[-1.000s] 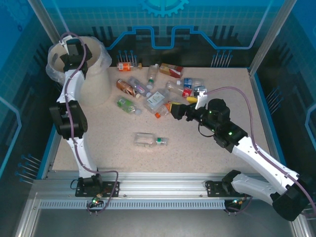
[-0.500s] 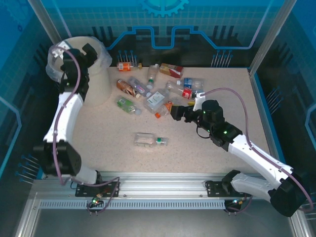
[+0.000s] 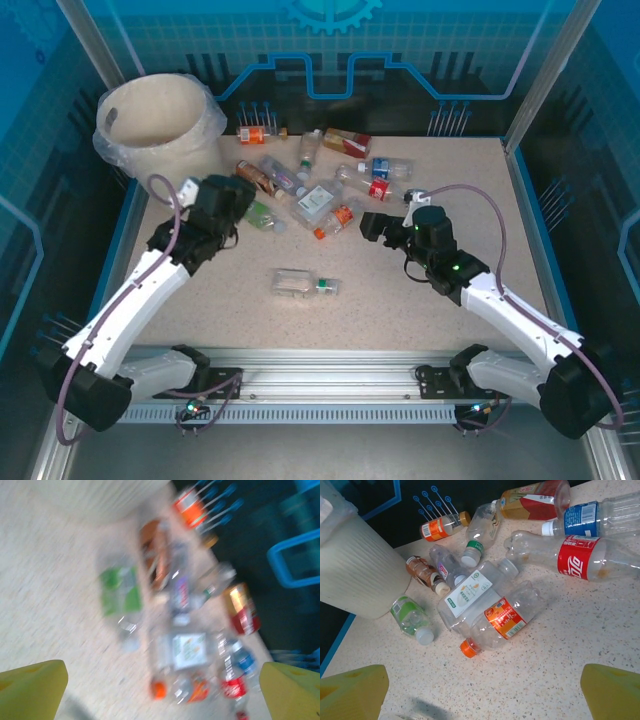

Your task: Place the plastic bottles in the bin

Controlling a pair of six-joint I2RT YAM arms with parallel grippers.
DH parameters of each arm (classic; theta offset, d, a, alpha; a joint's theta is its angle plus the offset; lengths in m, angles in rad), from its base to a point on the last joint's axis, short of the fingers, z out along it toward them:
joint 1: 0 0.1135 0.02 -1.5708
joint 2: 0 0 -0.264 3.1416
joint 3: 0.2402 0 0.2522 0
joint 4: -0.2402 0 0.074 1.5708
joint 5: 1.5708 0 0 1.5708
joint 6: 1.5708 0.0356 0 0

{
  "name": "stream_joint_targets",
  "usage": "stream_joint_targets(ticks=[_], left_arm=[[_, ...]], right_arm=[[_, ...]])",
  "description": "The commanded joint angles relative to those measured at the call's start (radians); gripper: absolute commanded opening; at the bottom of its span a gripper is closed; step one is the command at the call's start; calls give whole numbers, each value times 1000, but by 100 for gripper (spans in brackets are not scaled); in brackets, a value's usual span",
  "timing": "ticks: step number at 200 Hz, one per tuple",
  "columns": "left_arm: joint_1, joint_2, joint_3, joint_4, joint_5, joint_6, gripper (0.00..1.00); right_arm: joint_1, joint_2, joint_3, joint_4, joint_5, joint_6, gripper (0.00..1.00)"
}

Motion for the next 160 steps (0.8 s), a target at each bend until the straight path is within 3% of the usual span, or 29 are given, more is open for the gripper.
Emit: stream_joint_targets(ticks=[1, 25, 48, 79, 139, 160], left_arm=[[-68, 9, -51, -168, 76, -232, 99], [-142, 61, -110, -117, 214, -337, 99], [-158, 147, -141, -84, 323, -410, 99], [-158, 274, -232, 174, 489, -462, 99], [-164, 461, -176, 144, 547, -478, 99], [-168, 504, -177, 166, 556, -478, 93]], right_arm=[[-12, -7, -16, -4, -19, 25, 100], [-13, -17, -22, -5, -25, 29, 100], [-14, -30, -27, -14, -27, 26, 100], [-16, -50, -38, -21, -21, 22, 100], [-16, -104, -69, -36, 5, 12, 100], [-16, -114, -72, -40, 11, 7, 100]])
